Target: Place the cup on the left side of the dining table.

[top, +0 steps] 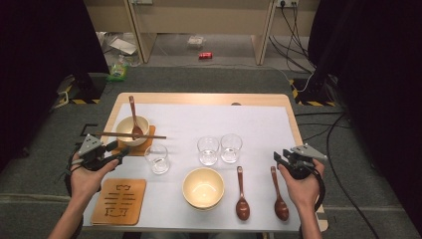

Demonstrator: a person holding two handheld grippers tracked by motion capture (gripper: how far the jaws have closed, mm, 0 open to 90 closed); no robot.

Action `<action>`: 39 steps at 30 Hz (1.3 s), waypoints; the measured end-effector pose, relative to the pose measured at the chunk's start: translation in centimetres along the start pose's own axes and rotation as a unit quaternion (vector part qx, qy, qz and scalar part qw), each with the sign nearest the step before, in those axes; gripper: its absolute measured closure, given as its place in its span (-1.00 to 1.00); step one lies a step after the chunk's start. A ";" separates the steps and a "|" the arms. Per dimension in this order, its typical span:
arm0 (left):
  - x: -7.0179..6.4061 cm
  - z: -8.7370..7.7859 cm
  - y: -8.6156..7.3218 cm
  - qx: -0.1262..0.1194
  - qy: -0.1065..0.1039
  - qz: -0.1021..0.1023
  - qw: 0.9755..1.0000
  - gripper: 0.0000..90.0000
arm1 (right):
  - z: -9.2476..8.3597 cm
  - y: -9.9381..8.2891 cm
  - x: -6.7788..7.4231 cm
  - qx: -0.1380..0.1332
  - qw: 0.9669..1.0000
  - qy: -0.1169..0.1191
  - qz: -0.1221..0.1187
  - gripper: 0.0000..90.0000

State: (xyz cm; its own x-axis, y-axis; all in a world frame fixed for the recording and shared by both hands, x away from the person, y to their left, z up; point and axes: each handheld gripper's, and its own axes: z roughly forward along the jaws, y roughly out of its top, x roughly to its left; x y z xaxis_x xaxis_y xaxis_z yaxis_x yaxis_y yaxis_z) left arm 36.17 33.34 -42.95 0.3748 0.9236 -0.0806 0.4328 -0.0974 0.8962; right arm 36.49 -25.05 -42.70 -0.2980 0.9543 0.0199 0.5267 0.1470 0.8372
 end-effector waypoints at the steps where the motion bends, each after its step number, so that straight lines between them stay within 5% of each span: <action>1: 0.1 -0.1 -0.1 0.000 0.003 0.001 1.000 0.00 | -0.1 -0.1 0.0 -0.001 1.000 0.000 0.003 0.35; 14: 2.1 -1.2 -2.6 -0.002 0.038 -0.017 0.999 -0.02 | -0.7 -0.7 -0.4 -0.007 1.000 -0.004 0.009 0.35; 39: 2.3 -1.3 -4.7 -0.017 0.030 -0.023 0.999 -0.04 | -0.9 -3.2 -1.0 -0.026 0.999 -0.011 0.037 0.34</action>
State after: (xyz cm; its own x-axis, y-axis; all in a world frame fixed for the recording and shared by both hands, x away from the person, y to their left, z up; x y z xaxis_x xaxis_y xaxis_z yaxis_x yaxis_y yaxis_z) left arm 33.97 36.42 -46.75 0.3053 0.9474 -0.0962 0.4191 -0.0430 0.9069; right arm 34.39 -26.74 -44.96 -0.2421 0.9676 0.0713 0.5038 0.0626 0.8616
